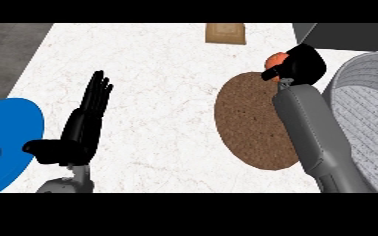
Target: Pick the squash from the placemat and place it in the basket
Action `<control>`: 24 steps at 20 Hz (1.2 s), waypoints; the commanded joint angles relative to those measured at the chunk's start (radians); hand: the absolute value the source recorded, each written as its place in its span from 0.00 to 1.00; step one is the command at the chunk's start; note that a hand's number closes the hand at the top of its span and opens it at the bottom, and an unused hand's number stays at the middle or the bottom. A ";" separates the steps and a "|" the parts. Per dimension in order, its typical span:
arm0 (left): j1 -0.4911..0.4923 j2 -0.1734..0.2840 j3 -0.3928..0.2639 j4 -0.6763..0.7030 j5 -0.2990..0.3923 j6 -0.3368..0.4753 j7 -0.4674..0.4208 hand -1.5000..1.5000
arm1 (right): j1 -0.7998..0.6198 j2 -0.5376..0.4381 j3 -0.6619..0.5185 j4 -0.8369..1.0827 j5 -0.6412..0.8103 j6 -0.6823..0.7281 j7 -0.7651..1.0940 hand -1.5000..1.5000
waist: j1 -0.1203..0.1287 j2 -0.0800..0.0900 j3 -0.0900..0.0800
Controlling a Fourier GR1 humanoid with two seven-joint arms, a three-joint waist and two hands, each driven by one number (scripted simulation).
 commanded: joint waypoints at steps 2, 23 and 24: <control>-0.011 -0.006 -0.011 0.017 -0.007 0.001 0.018 0.50 | -0.166 0.009 -0.045 0.044 0.167 -0.201 0.195 1.00 | -0.004 -0.006 -0.002; 0.068 -0.001 0.028 -0.017 -0.020 0.034 -0.002 0.50 | -0.259 0.124 -0.332 0.009 0.606 0.054 0.379 1.00 | -0.082 -0.034 -0.003; 0.013 0.010 0.056 0.017 -0.011 0.038 0.014 0.50 | -0.248 0.149 -0.337 -0.010 0.628 0.057 0.379 1.00 | -0.088 -0.032 -0.003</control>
